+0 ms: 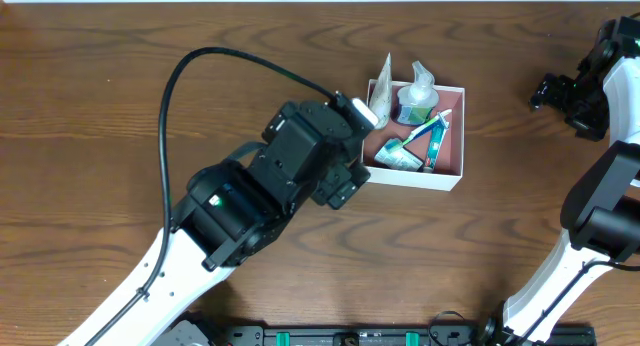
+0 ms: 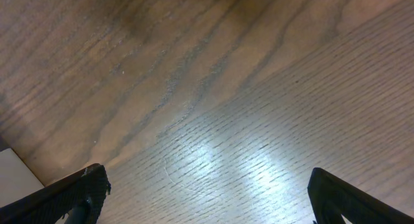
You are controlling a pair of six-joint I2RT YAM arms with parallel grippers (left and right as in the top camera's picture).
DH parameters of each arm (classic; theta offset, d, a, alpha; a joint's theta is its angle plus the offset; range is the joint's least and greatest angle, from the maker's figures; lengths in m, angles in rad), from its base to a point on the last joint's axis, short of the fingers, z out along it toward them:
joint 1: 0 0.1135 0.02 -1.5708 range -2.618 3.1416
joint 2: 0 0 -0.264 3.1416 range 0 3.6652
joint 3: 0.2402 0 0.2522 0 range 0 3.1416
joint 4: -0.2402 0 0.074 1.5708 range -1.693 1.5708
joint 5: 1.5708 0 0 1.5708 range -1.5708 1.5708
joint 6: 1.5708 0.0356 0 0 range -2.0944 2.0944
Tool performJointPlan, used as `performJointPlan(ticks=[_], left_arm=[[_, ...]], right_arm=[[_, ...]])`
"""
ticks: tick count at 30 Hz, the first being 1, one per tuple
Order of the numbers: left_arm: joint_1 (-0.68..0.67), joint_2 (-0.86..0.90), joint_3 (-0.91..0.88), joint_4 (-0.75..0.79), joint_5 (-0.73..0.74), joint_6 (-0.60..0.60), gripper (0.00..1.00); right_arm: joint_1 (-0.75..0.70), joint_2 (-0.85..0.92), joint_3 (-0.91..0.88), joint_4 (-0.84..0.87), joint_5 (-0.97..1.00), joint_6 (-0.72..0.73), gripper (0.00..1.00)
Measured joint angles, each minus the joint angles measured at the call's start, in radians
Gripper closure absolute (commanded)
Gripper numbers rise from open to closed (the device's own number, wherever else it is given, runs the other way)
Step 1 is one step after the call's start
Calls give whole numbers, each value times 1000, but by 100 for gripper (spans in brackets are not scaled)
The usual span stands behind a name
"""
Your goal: Pack container
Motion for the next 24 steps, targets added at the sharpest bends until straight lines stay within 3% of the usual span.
performJointPlan(ticks=[8,17,24], left_arm=[[0,-3,0,-66,11,-29,2],[1,-3,-1,-143,15,-366,2],[34,-12,-58,-122,-20,-475,2]], right_arm=[[0,0,0,0,0,0,1],[0,0,0,0,0,0,1],[0,0,0,0,0,0,1]])
